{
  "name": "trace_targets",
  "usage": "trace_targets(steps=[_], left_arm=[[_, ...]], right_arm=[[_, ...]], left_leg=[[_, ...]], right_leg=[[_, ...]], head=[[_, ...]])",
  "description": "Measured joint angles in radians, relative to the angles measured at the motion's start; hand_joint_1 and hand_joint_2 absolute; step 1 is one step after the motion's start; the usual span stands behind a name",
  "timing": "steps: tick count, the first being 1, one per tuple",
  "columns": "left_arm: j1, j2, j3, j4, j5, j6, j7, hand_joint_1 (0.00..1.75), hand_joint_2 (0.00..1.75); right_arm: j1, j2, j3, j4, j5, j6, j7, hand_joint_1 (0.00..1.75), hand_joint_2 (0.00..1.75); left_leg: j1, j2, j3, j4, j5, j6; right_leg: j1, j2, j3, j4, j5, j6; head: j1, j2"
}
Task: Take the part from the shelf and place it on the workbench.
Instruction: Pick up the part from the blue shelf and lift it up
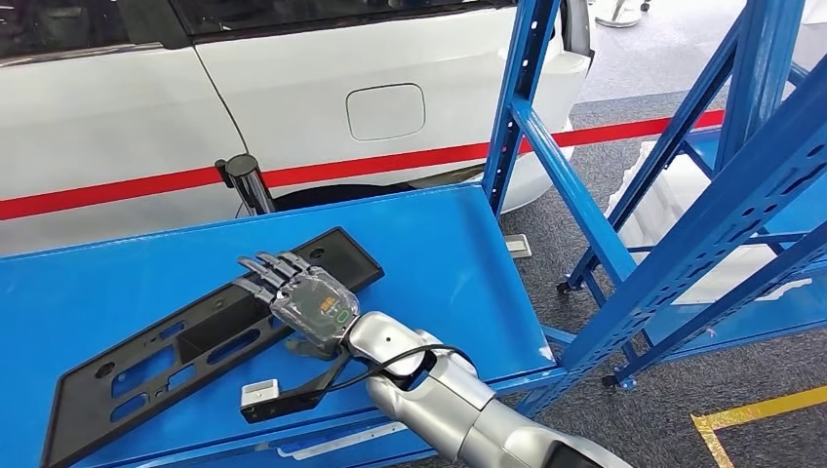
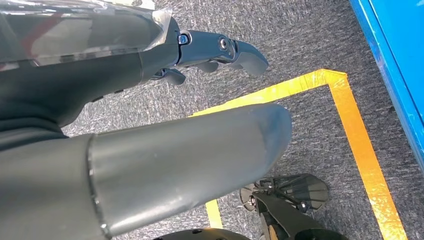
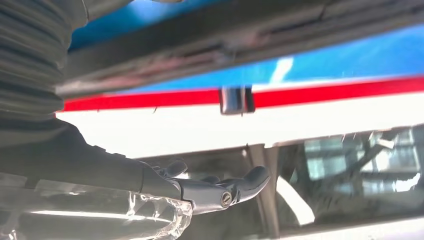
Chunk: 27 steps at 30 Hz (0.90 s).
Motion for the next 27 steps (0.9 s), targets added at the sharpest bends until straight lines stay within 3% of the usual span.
trace_targets(steps=[6, 15, 27], left_arm=[[0.0, 0.0, 0.0, 0.0, 0.0, 0.002, -0.002, 0.0, 0.0], [0.0, -0.001, 0.0, 0.0, -0.002, 0.006, -0.003, 0.0, 0.0], [0.0, -0.003, 0.0, 0.0, -0.003, 0.012, -0.003, 0.0, 0.0]], right_arm=[[0.035, -0.035, -0.014, -0.115, 0.03, 0.03, 0.009, 0.0, 1.75], [0.055, -0.039, -0.014, -0.148, 0.001, 0.087, -0.012, 0.0, 1.75], [0.051, 0.021, 0.024, -0.01, -0.032, 0.097, -0.052, 0.0, 1.75]], left_leg=[[0.0, 0.0, -0.001, 0.0, 0.0, 0.0], [0.0, 0.0, -0.002, 0.0, 0.0, 0.0], [0.0, 0.0, -0.002, 0.0, 0.0, 0.0]], right_leg=[[0.0, 0.0, -0.001, 0.0, 0.0, 0.0], [0.0, 0.0, -0.001, 0.0, 0.0, 0.0], [0.0, 0.0, -0.001, 0.0, 0.0, 0.0]], head=[[0.0, 0.0], [0.0, 0.0], [0.0, 0.0]])
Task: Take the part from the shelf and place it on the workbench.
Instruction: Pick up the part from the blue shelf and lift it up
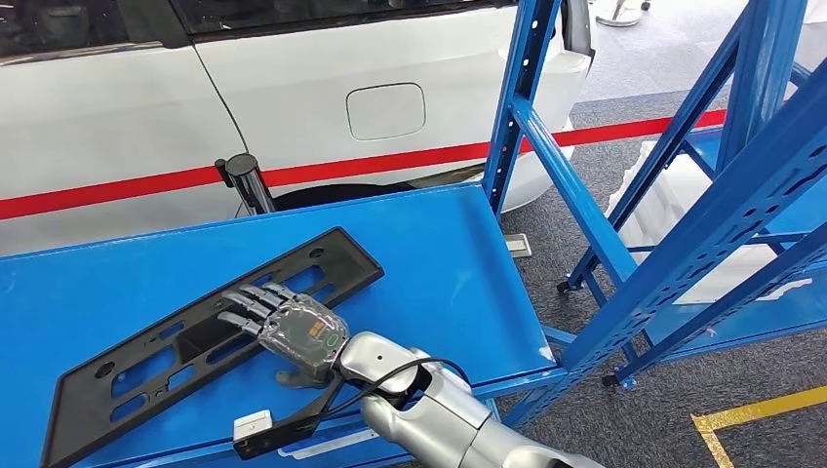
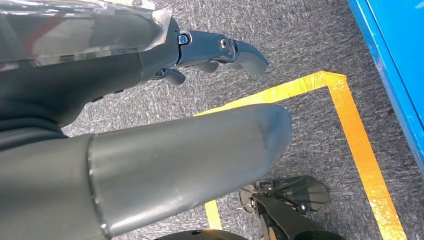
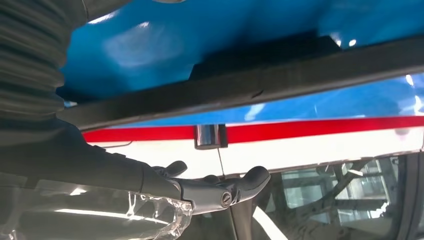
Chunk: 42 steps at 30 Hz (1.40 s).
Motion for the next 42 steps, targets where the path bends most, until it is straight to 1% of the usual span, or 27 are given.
trace_targets(steps=[15, 20, 24, 28, 38, 42], left_arm=[[0.0, 0.0, 0.0, 0.0, -0.002, 0.003, 0.0, 0.0, 0.0], [0.0, -0.002, 0.0, 0.0, -0.014, 0.003, 0.004, 0.0, 0.0], [-0.004, -0.004, 0.0, 0.0, -0.02, 0.003, 0.015, 0.0, 0.0], [-0.011, -0.007, 0.0, 0.0, -0.026, 0.003, 0.025, 0.0, 0.0], [-0.025, -0.009, -0.001, 0.0, -0.037, 0.003, 0.036, 0.0, 0.0], [-0.029, -0.009, -0.001, 0.0, -0.037, 0.003, 0.036, 0.0, 0.0]], right_arm=[[-0.019, 0.035, 0.02, 0.078, 0.006, -0.016, 0.005, 0.0, 1.75], [-0.048, 0.065, 0.023, 0.148, -0.015, -0.064, 0.024, 0.0, 1.75], [-0.082, 0.085, 0.03, 0.202, -0.055, -0.112, 0.05, 0.0, 1.75], [-0.121, 0.096, 0.065, 0.241, -0.129, -0.142, 0.088, 0.0, 1.75], [-0.186, 0.101, 0.138, 0.322, -0.214, -0.157, 0.158, 0.0, 1.75], [-0.205, 0.101, 0.172, 0.362, -0.255, -0.168, 0.172, 0.0, 1.75]], left_leg=[[0.0, 0.0, 0.0, 0.0, 0.0, 0.0], [0.0, 0.0, 0.0, 0.0, 0.0, 0.0], [0.0, 0.0, 0.0, 0.0, 0.0, 0.0], [0.0, 0.0, 0.0, 0.0, 0.0, 0.0], [0.0, 0.0, 0.0, 0.0, 0.0, 0.0], [0.0, 0.0, 0.001, 0.0, 0.0, 0.0]], right_leg=[[0.0, 0.0, 0.0, 0.0, 0.0, 0.0], [0.0, 0.0, 0.0, 0.0, 0.0, 0.0], [0.0, 0.0, 0.0, 0.0, 0.0, 0.0], [0.0, 0.0, 0.0, 0.0, 0.0, 0.0], [0.0, 0.0, 0.0, 0.0, 0.0, 0.0], [0.0, 0.0, 0.0, 0.0, 0.0, 0.0]], head=[[0.0, 0.0], [0.0, 0.0], [0.0, 0.0], [0.0, 0.0], [0.0, 0.0], [0.0, 0.0]])
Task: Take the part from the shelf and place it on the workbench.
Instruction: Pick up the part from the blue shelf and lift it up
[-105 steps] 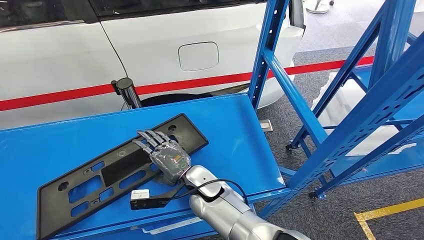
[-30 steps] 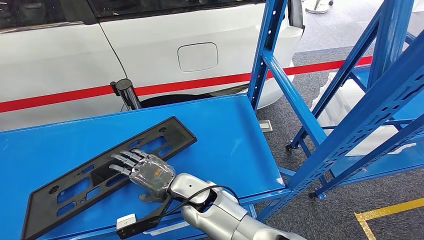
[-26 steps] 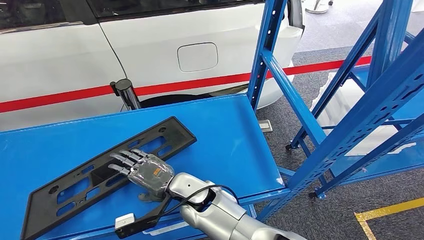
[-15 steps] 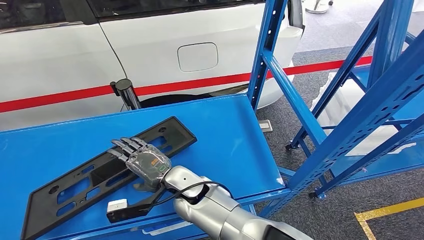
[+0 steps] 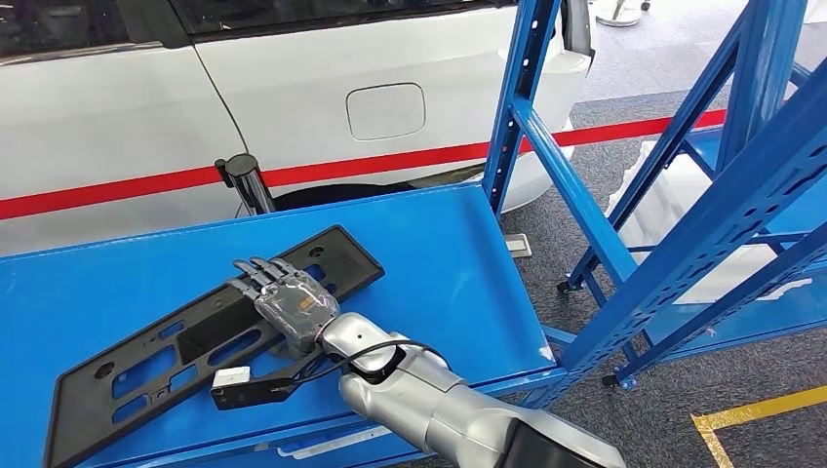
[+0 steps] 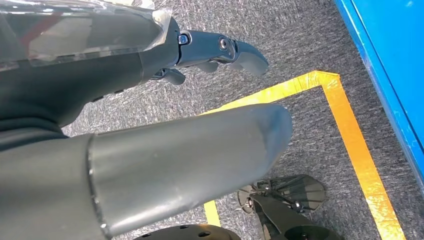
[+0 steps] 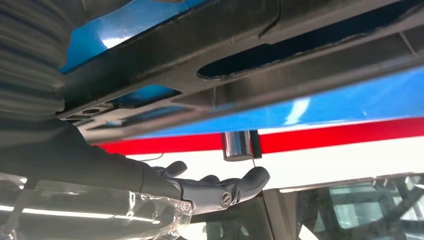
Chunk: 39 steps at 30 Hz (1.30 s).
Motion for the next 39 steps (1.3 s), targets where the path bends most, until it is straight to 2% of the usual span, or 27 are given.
trace_targets(steps=[10, 12, 13, 16, 17, 22, 26, 32, 39], left_arm=[[-0.006, 0.0, -0.001, 0.0, -0.002, 0.0, 0.0, 0.0, 0.0], [-0.006, 0.0, -0.001, 0.0, -0.002, 0.0, 0.0, 0.0, 0.0], [-0.006, 0.0, -0.001, 0.0, -0.002, 0.0, 0.0, 0.0, 0.0], [-0.006, 0.0, -0.001, 0.0, -0.002, -0.001, 0.0, 0.0, 0.0], [-0.006, 0.0, -0.002, 0.0, -0.002, -0.001, 0.001, 0.0, 0.0], [-0.006, 0.0, -0.002, 0.0, -0.002, -0.002, 0.003, 0.0, 0.0], [-0.006, 0.0, -0.002, 0.0, -0.002, -0.002, 0.003, 0.0, 0.0], [-0.006, 0.001, -0.004, 0.0, -0.002, -0.002, 0.005, 0.0, 0.0], [-0.005, 0.002, -0.01, 0.0, 0.0, -0.001, 0.001, 0.0, 0.0]], right_arm=[[-0.03, 0.006, 0.073, 0.053, -0.042, -0.01, 0.022, 0.0, 1.75], [-0.033, 0.007, 0.079, 0.057, -0.045, -0.01, 0.023, 0.05, 1.75], [-0.034, 0.008, 0.081, 0.058, -0.049, -0.01, 0.023, 0.13, 1.75], [-0.037, 0.008, 0.098, 0.064, -0.08, -0.014, 0.026, 0.52, 1.75], [-0.038, 0.008, 0.107, 0.066, -0.092, -0.017, 0.029, 0.59, 1.75], [-0.038, 0.008, 0.139, 0.075, -0.116, -0.023, 0.034, 0.59, 1.75], [-0.039, 0.008, 0.15, 0.079, -0.118, -0.026, 0.034, 1.45, 1.75], [-0.053, 0.008, 0.173, 0.082, -0.149, -0.056, 0.037, 1.74, 1.75], [-0.062, 0.008, 0.191, 0.087, -0.169, -0.085, 0.031, 1.75, 1.75]], left_leg=[[0.0, 0.0, 0.002, 0.0, 0.0, 0.0], [0.0, 0.0, 0.002, 0.0, 0.0, 0.0], [0.0, 0.0, 0.002, 0.0, 0.0, 0.0], [0.0, 0.0, 0.003, 0.0, 0.0, 0.0], [0.0, 0.0, 0.003, 0.0, 0.0, 0.0], [0.0, 0.0, 0.003, 0.0, 0.0, 0.0], [0.0, 0.0, 0.003, 0.0, 0.0, 0.0], [0.0, 0.0, 0.003, 0.0, 0.0, 0.0], [0.0, 0.0, 0.003, 0.0, 0.0, 0.0]], right_leg=[[0.0, 0.0, 0.001, 0.0, 0.0, 0.0], [0.0, 0.0, 0.002, 0.0, 0.0, 0.0], [0.0, 0.0, 0.002, 0.0, 0.0, 0.0], [0.0, 0.0, 0.003, 0.0, 0.0, 0.0], [0.0, 0.0, 0.003, 0.0, 0.0, 0.0], [0.0, 0.0, 0.003, 0.0, 0.0, 0.0], [0.0, 0.0, 0.003, 0.0, 0.0, 0.0], [0.0, 0.0, 0.003, 0.0, 0.0, 0.0], [0.0, 0.0, 0.003, 0.0, 0.0, 0.0]], head=[[0.0, 0.0], [0.0, 0.0], [0.0, 0.0], [0.0, 0.0], [0.0, 0.0], [0.0, 0.0], [0.0, 0.0], [0.0, 0.0], [0.0, 0.0]])
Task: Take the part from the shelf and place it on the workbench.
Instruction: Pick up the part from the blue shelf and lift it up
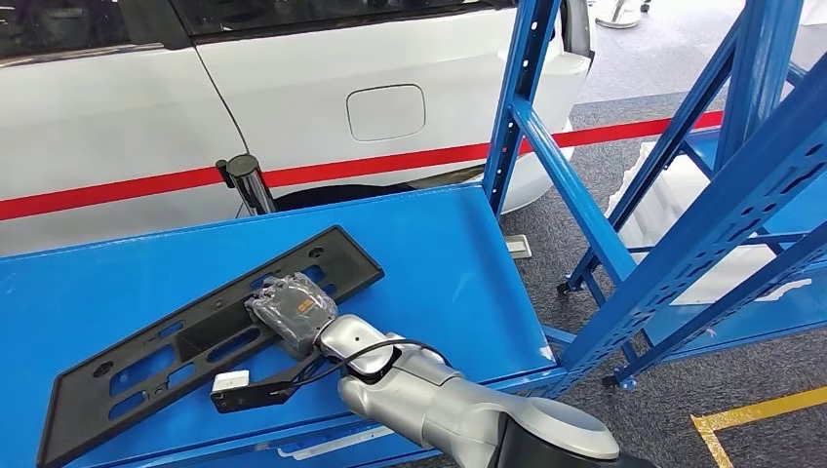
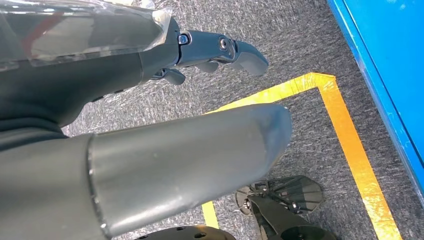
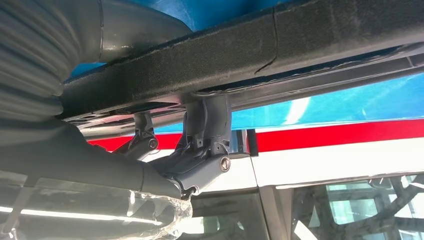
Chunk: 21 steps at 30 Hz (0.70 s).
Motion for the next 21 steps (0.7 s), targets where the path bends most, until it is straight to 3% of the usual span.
trace_targets(steps=[12, 21], left_arm=[[0.002, 0.001, 0.0, 0.0, 0.001, 0.004, -0.002, 0.0, 0.0], [0.007, 0.002, 0.0, 0.0, 0.006, 0.013, -0.002, 0.0, 0.0]], right_arm=[[-0.01, 0.0, -0.014, 0.013, -0.047, -0.074, -0.043, 1.75, 1.75], [-0.068, -0.001, -0.152, 0.014, 0.004, -0.114, -0.089, 1.75, 1.75]], left_leg=[[0.0, 0.0, 0.0, 0.0, 0.0, 0.0], [0.0, 0.0, 0.0, 0.0, 0.0, 0.0]], right_leg=[[0.0, 0.0, 0.0, 0.0, 0.0, 0.0], [0.0, 0.0, 0.0, 0.0, 0.0, 0.0]], head=[[0.0, 0.0], [0.0, 0.0]])
